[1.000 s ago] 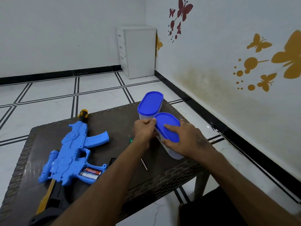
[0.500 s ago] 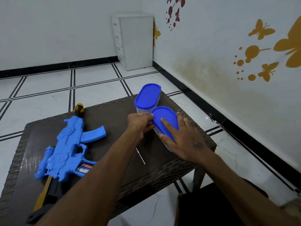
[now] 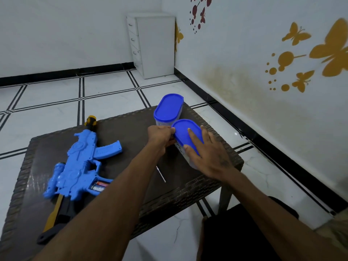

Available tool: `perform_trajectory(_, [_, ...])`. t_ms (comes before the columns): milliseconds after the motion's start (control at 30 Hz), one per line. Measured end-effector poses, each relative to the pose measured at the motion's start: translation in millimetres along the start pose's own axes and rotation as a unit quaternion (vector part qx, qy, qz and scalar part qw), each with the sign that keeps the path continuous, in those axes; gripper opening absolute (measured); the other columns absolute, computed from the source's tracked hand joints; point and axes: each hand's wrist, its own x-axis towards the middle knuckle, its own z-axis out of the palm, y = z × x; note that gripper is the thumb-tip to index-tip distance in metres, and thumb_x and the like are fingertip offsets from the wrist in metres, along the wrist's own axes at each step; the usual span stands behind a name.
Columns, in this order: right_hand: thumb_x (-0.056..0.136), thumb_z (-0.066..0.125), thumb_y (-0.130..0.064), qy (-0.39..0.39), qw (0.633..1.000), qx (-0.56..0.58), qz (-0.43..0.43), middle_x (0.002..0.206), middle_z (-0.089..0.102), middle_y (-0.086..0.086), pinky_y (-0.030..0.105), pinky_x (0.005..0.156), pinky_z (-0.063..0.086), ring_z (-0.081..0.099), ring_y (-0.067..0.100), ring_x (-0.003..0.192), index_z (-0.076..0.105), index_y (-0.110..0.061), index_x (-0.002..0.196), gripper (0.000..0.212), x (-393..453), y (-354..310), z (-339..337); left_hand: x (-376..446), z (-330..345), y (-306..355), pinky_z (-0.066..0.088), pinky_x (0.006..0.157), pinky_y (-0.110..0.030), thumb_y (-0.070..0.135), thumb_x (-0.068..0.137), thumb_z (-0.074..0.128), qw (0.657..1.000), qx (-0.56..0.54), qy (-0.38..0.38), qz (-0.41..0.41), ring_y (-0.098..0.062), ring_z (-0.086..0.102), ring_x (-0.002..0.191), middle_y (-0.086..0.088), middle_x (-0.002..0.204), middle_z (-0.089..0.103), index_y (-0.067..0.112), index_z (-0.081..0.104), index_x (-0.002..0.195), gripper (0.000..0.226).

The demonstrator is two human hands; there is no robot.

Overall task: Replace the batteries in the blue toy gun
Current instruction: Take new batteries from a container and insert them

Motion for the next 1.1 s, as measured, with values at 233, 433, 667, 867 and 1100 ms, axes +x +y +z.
perform_trajectory(233, [0.105,0.034,-0.043,0.011,0.876,0.437,0.201,0.126,0.062,0.014,0.051,0.106,0.046,0.061,0.027,0.116,0.064,-0.020,0.122,0.041,20,14,-18,4,0,-3,0.059,0.059,-0.034,0.001,0.086,0.068,1.000,0.010,0.007,0.020,-0.027,0.070,0.086,-0.017,0.100,0.069,-0.006,0.066,0.101,0.017])
perform_trajectory(433, [0.094,0.065,-0.028,-0.039,0.831,0.490,0.260,0.109,0.072,0.010,0.042,0.093,0.057,0.068,0.025,0.104,0.072,-0.007,0.106,0.025,33,41,-30,10,1,-7,0.060,0.064,-0.035,0.003,0.086,0.069,1.000,0.011,0.008,0.019,-0.025,0.070,0.084,-0.015,0.099,0.070,-0.001,0.068,0.095,0.010])
perform_trajectory(667, [0.084,0.067,-0.004,-0.030,0.836,0.466,0.289,0.097,0.073,0.014,0.035,0.074,0.057,0.067,0.025,0.087,0.073,-0.003,0.095,0.012,44,42,-40,8,1,-4,0.058,0.058,-0.028,0.004,0.088,0.067,1.000,-0.004,-0.005,-0.010,-0.019,0.069,0.082,-0.009,0.096,0.070,0.001,0.068,0.098,0.011])
perform_trajectory(867, [0.079,0.056,0.007,-0.013,0.892,0.365,0.265,0.066,0.058,0.011,0.026,0.045,0.037,0.048,0.016,0.052,0.067,0.003,0.077,0.012,47,29,-47,7,1,-3,0.058,0.062,-0.033,0.002,0.087,0.067,1.000,0.007,0.000,0.003,-0.026,0.069,0.088,-0.016,0.101,0.069,-0.004,0.067,0.099,0.013])
perform_trajectory(1100, [0.088,0.059,-0.018,0.115,0.977,0.123,0.131,0.108,0.066,-0.003,0.041,0.086,0.056,0.064,0.021,0.099,0.068,-0.025,0.107,0.023,38,-3,-44,-7,-27,-9,0.061,0.073,-0.036,0.019,0.088,0.070,0.993,0.070,0.020,0.089,-0.021,0.068,0.073,-0.011,0.082,0.070,0.002,0.073,0.096,0.019])
